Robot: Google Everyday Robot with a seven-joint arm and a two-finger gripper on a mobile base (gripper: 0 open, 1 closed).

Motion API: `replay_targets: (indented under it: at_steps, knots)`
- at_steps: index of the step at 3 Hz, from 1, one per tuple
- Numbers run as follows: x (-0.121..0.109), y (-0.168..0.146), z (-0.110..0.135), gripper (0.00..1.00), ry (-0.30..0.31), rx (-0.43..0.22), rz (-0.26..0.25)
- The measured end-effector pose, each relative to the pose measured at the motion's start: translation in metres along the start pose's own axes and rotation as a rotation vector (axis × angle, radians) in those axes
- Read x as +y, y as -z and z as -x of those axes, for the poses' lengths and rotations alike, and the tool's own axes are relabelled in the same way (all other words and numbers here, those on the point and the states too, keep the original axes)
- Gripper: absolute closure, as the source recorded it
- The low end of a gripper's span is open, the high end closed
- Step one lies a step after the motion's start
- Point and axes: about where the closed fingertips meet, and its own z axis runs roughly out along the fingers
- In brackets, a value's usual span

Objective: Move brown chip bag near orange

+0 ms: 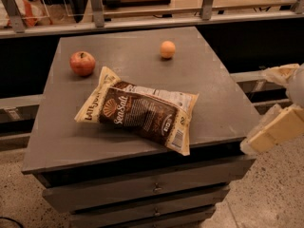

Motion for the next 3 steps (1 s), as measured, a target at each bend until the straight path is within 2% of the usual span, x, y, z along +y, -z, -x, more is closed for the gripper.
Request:
replay_targets:
  at_steps: [1, 2, 3]
  knots:
    - [0.022, -0.019, 0.009, 0.00, -0.011, -0.147, -0.023]
    - [0.037, -0.035, 0.017, 0.00, -0.040, -0.221, -0.038]
    - [0.054, -0.048, 0.021, 0.00, -0.099, -0.256, -0.041]
